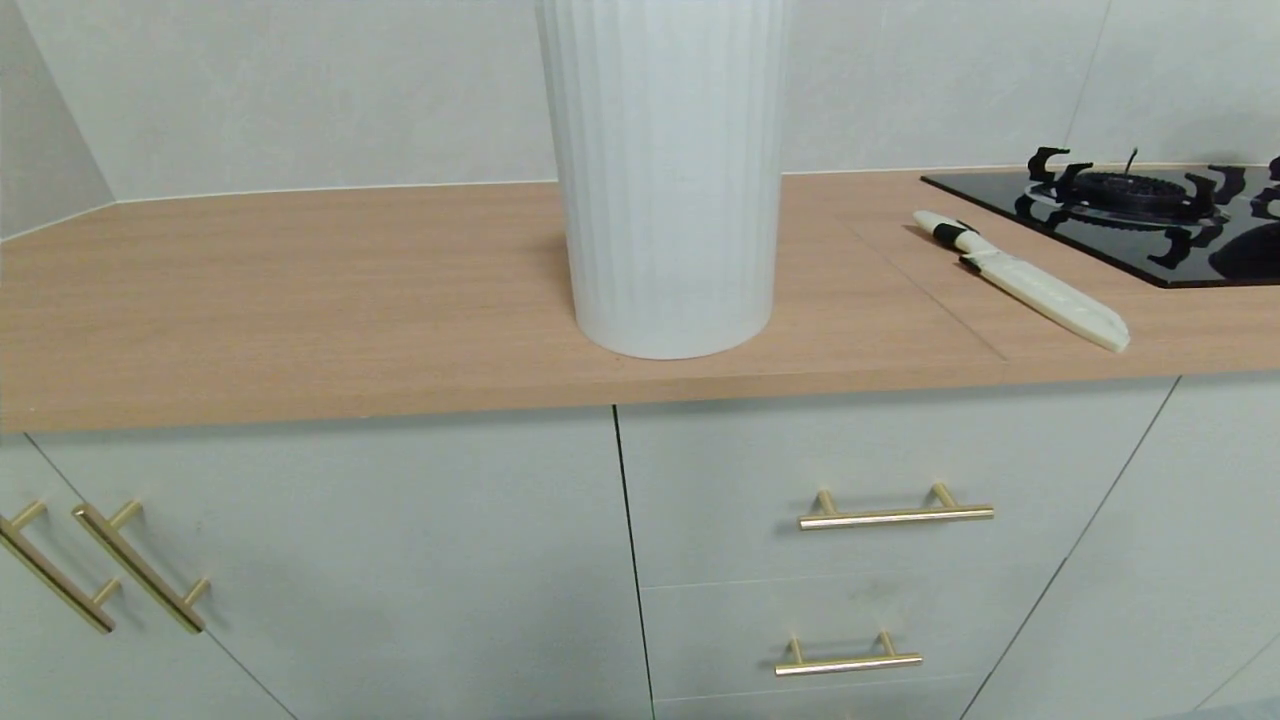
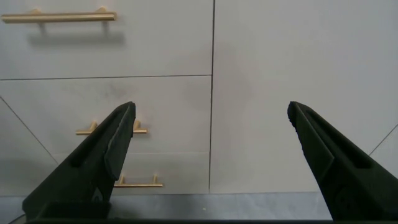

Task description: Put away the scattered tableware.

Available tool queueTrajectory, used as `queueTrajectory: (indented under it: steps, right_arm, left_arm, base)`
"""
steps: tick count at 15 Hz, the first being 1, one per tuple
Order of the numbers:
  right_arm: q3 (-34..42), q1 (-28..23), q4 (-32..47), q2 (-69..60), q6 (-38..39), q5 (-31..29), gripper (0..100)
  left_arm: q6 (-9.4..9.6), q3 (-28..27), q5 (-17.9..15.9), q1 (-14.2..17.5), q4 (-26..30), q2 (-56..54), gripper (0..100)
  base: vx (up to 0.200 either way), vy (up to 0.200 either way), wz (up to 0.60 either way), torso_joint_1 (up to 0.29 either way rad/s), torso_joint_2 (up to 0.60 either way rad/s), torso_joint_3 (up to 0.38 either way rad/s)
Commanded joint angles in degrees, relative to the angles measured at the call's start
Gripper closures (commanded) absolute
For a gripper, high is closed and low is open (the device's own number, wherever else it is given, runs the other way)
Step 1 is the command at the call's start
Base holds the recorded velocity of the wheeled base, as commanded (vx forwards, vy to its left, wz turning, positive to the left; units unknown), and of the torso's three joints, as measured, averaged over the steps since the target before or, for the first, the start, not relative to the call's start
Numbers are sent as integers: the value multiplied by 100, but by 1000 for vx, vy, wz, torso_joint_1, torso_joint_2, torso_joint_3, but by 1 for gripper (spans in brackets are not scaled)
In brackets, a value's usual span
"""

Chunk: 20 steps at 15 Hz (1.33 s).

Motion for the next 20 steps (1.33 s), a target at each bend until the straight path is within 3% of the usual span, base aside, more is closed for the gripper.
queueTrajectory:
  steps: [1, 5, 9, 20]
  right_arm:
    - [1, 4, -1, 7, -9, 9, 0]
    - [1, 4, -1, 7, -18, 9, 0]
    - [1, 4, -1, 7, -18, 9, 0]
    - [1, 4, 8, 7, -18, 9, 0]
  left_arm:
    - [-4, 0, 2, 0, 0, 0, 0]
    - [-4, 0, 2, 0, 0, 0, 0]
    - [-4, 0, 2, 0, 0, 0, 0]
    - [-4, 0, 2, 0, 0, 0, 0]
  base:
    - [0, 0, 0, 0, 0, 0]
    - [0, 0, 0, 0, 0, 0]
    - [0, 0, 0, 73, -226, -240]
    - [0, 0, 0, 166, -477, -296]
